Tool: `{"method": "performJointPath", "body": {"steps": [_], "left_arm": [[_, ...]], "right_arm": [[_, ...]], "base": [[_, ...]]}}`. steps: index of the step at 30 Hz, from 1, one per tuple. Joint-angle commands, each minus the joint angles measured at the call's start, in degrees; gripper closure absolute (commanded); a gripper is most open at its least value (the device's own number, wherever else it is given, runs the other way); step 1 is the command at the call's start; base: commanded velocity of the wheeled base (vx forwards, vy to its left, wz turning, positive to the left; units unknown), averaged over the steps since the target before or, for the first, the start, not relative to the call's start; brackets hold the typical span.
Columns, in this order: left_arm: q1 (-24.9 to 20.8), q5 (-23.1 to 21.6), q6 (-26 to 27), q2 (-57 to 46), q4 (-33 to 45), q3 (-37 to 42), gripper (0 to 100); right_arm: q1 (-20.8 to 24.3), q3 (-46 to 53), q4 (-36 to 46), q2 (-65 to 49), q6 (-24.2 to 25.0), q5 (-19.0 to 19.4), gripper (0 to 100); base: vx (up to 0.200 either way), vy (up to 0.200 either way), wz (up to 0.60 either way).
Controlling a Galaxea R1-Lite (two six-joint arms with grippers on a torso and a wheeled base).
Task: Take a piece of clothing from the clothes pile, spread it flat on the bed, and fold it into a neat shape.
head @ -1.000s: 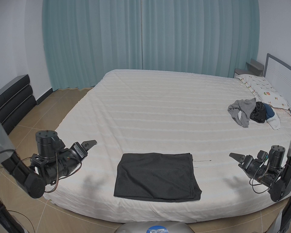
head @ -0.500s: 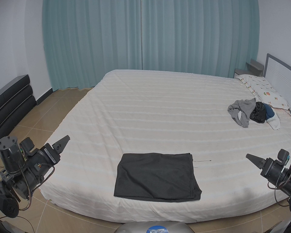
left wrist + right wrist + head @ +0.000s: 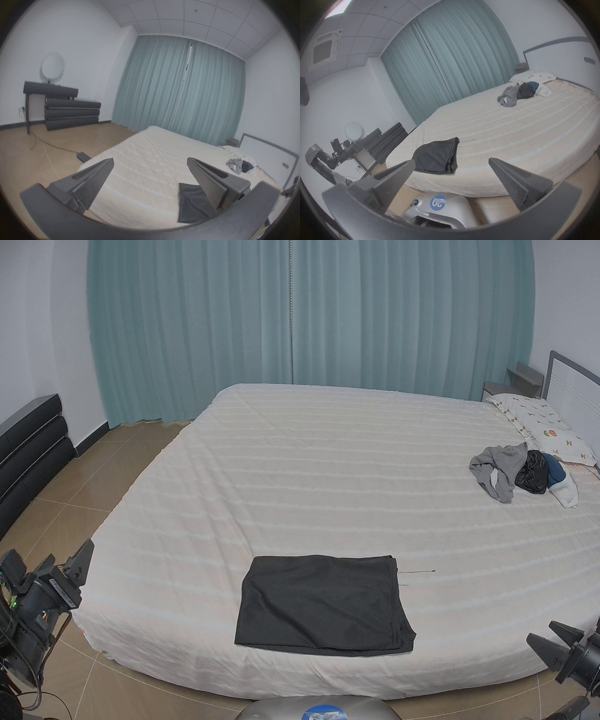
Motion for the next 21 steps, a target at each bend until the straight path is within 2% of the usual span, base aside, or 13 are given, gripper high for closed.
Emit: {"method": "performJointPath", "body": {"steps": [1, 4, 5, 7, 13, 17, 21], "left_arm": [[0.2, 8.0, 12.7, -23.3, 9.9, 3.4, 0], [0.5, 9.8, 14.2, -29.1, 17.7, 3.4, 0], [0.5, 9.8, 14.2, -29.1, 17.7, 3.4, 0], [0.9, 11.0, 14.7, -35.8, 24.2, 3.2, 0], [5.9, 11.2, 19.9, -51.0, 36.2, 3.2, 0], [9.0, 10.9, 21.2, -56.8, 39.6, 3.1, 0], [12.4, 10.7, 21.2, -58.9, 40.3, 3.3, 0]], "right_arm": [[0.1, -0.9, 14.4, -25.5, -4.8, 1.2, 0], [0.1, -1.1, 16.2, -27.9, -5.0, 1.2, 0], [0.1, -1.1, 16.2, -27.9, -5.0, 1.2, 0], [0.1, -1.0, 17.8, -29.9, -5.7, 1.2, 0], [0.2, -2.2, 21.8, -35.3, -7.3, 1.3, 0], [0.2, -2.2, 21.9, -35.7, -8.2, 1.0, 0], [0.2, -1.7, 21.4, -35.7, -11.4, 0.3, 0]], "base": [[0.0, 0.0, 0.0], [0.0, 0.0, 0.0], [0.0, 0.0, 0.0], [0.0, 0.0, 0.0], [0.0, 0.0, 0.0], [0.0, 0.0, 0.0], [0.0, 0.0, 0.0]]}}
